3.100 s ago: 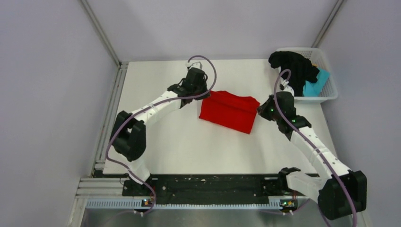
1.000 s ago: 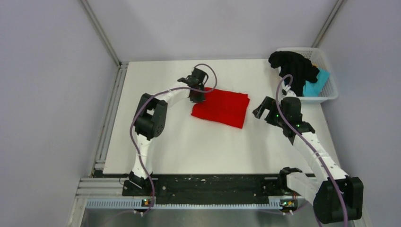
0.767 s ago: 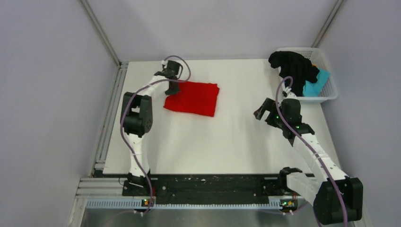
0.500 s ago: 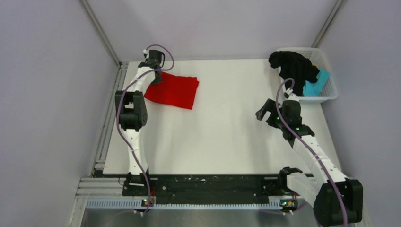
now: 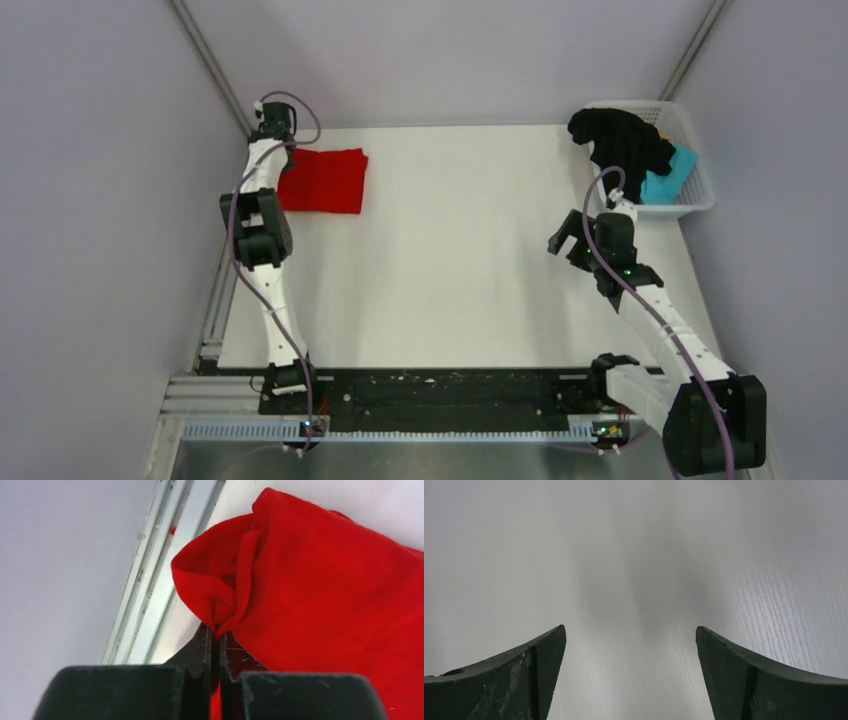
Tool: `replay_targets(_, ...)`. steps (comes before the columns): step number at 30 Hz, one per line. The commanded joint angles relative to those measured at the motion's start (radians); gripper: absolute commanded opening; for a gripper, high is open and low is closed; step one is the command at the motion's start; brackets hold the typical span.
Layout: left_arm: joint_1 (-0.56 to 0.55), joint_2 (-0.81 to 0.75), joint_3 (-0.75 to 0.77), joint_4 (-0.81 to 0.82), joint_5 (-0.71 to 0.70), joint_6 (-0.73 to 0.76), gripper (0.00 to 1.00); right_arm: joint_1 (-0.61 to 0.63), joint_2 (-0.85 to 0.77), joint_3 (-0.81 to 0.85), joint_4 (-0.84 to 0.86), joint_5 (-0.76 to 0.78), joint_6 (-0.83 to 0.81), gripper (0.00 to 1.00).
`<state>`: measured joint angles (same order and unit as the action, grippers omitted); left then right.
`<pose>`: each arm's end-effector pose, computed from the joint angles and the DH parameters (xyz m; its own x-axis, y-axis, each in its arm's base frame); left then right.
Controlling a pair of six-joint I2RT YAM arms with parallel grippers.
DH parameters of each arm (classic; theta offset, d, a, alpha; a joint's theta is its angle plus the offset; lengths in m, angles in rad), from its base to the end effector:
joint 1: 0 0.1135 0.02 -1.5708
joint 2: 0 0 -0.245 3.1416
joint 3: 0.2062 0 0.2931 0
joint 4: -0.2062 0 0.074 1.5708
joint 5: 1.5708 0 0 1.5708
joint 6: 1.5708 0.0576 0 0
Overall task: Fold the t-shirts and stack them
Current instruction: Put the neatly folded tshirt into the corner of the board with the left arm, then reset both arms
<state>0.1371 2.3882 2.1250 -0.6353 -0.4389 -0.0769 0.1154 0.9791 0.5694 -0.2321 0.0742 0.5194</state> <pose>0.5612 0.1021 0.1657 -0.7431 -0.1727 -0.6465 -0.4443 0.8498 0.2836 0.2743 0.0275 0.1789 -0.5439 0.4353 -0.7174 0.2467 0.9001 0.3591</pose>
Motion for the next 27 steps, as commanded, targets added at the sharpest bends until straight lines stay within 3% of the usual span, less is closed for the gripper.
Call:
replay_targets(1,-0.006,0.023,0.084,0.082,-0.053,0.069,0.00,-0.001,0.014,0.022,0.013,0.067,-0.006,0.99)
replay_targets(3,-0.001,0.030,0.089,0.094,-0.070,0.070,0.03,-0.001,0.021,0.026,0.002,0.073,-0.005,0.99)
replay_targets(5,0.000,0.034,0.106,0.095,-0.101,0.065,0.19,-0.001,0.025,0.027,-0.002,0.092,0.002,0.99)
replay_targets(6,-0.001,0.033,0.121,0.088,-0.119,0.056,0.33,0.000,0.027,0.029,-0.006,0.100,0.006,0.99)
replay_targets(8,-0.001,0.017,0.137,0.085,-0.189,0.035,0.76,0.000,0.026,0.032,-0.013,0.109,0.010,0.99)
replay_targets(10,-0.002,-0.019,0.136,0.071,-0.221,-0.013,0.98,0.000,0.022,0.036,-0.012,0.119,0.020,0.99)
replay_targets(16,-0.023,-0.277,-0.092,0.123,-0.018,-0.160,0.99,-0.001,-0.028,0.039,-0.032,0.093,0.013,0.99)
replay_targets(22,-0.116,-0.613,-0.558,0.358,0.247,-0.252,0.99,-0.002,-0.181,-0.081,0.047,-0.065,-0.004,0.99)
replay_targets(27,-0.259,-0.876,-0.897,0.487,0.293,-0.333,0.99,0.000,-0.334,-0.118,0.021,-0.058,-0.006,0.99)
